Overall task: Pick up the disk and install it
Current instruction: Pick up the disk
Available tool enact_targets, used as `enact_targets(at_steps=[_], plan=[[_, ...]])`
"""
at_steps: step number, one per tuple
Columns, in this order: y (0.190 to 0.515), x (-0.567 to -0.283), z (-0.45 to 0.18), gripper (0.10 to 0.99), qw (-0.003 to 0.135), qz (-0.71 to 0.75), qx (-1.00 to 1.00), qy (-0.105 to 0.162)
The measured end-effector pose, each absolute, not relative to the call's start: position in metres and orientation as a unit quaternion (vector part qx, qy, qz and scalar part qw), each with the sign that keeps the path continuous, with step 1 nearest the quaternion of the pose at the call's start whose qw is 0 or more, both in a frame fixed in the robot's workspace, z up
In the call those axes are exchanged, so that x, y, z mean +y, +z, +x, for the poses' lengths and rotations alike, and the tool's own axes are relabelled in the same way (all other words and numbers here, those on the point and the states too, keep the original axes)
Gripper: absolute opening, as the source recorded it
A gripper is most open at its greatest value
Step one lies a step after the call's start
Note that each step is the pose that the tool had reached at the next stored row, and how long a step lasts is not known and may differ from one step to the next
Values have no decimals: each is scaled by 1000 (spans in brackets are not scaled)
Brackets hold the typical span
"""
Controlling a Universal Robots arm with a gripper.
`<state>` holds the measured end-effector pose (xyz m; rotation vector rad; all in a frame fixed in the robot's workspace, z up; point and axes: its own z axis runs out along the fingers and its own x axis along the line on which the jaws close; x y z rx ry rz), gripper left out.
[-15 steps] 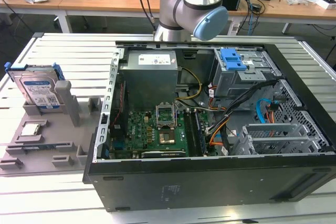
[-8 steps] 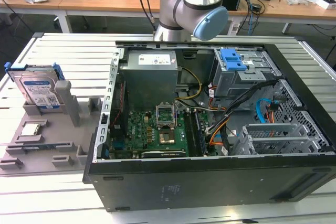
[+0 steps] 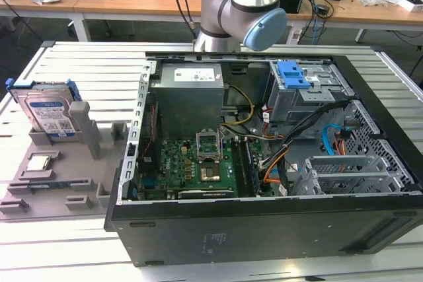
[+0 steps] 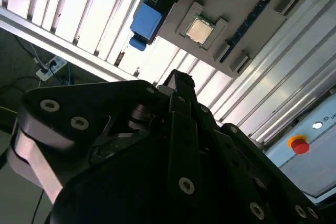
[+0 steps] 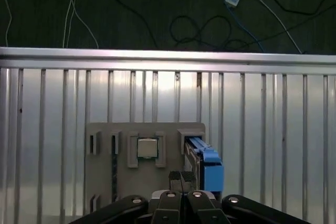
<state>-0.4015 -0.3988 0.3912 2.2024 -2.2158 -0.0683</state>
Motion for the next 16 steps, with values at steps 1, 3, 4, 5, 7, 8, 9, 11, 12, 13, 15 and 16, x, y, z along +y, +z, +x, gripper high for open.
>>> enact_targets(at_steps=[1, 3, 4, 5, 7, 8, 9, 11, 12, 13, 15, 16], plan=[[391, -399, -401, 106, 8, 695, -719, -22], [391, -399, -401, 106, 7, 669, -743, -22], [391, -399, -401, 106, 7, 660, -751, -22], [391, -399, -401, 106, 7, 652, -758, -22], [391, -399, -401, 106, 7, 650, -760, -22], [391, -399, -401, 106, 7, 650, -760, -22], [391, -399, -401, 106, 7, 650, -760, -22], [391, -399, -401, 114, 7, 650, -760, -22], [391, -399, -401, 169, 7, 650, -760, -22], [391, -399, -401, 169, 7, 650, -760, -22], [391, -399, -401, 294, 7, 650, -760, -22], [391, -399, -401, 294, 7, 650, -760, -22]])
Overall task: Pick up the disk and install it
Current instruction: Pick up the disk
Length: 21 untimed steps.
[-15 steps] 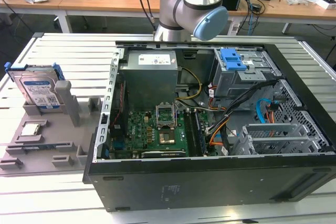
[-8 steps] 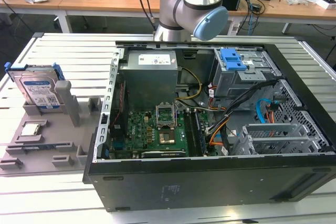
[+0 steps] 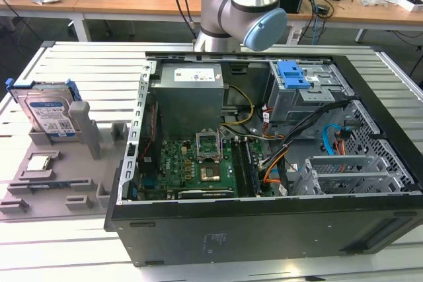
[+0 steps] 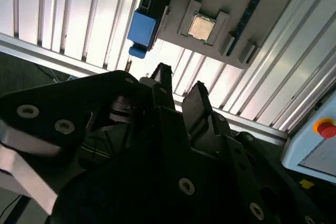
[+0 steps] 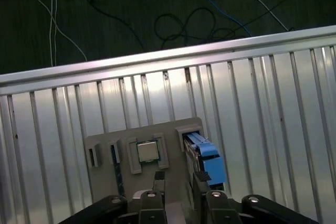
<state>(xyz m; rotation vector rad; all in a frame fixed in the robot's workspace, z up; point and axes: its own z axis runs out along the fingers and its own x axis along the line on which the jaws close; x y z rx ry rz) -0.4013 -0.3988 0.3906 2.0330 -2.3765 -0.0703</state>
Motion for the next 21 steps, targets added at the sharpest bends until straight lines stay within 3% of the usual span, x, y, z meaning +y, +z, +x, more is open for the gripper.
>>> enact_targets(at_steps=[1, 2, 21], plan=[[391, -399, -401, 416, 7, 650, -760, -22], [391, -399, -401, 478, 7, 650, -760, -22], [388, -370, -386, 478, 7, 657, -753, -22]])
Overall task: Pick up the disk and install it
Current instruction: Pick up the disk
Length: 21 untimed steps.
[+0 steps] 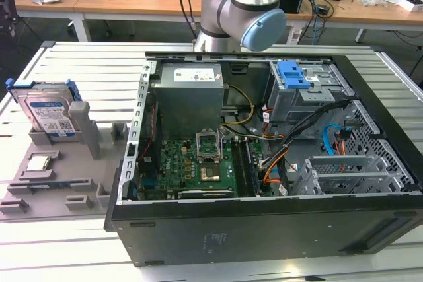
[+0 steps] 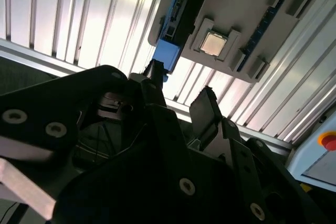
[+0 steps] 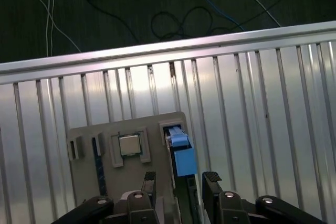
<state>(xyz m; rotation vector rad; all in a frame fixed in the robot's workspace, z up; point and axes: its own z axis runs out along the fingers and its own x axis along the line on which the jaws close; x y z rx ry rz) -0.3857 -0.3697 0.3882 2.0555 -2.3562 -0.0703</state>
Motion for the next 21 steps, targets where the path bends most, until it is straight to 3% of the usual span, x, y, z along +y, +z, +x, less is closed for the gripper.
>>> enact_targets(at_steps=[21], plan=[[366, -369, -383, 478, 7, 657, -753, -22]])
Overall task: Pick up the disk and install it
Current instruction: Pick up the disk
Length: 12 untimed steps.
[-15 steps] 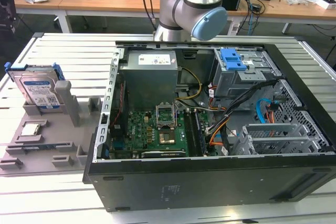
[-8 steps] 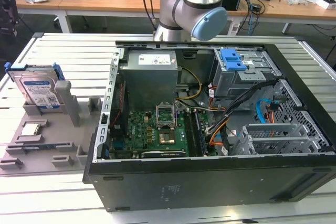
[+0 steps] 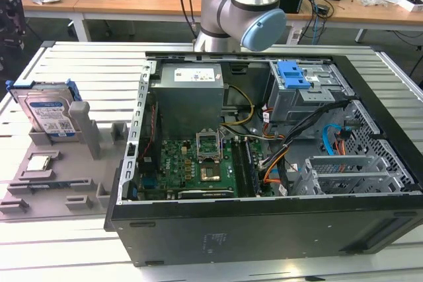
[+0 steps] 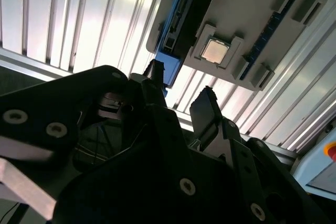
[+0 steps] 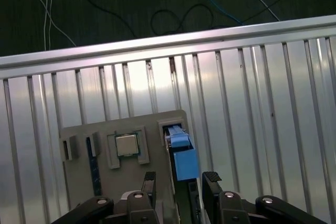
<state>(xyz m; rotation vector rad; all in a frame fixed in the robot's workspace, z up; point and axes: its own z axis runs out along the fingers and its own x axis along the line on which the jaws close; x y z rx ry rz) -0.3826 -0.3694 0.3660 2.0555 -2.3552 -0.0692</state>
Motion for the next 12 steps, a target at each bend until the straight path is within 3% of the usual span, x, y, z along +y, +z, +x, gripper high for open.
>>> enact_targets(at_steps=[12], plan=[[357, -369, -381, 478, 8, 657, -753, -22]])
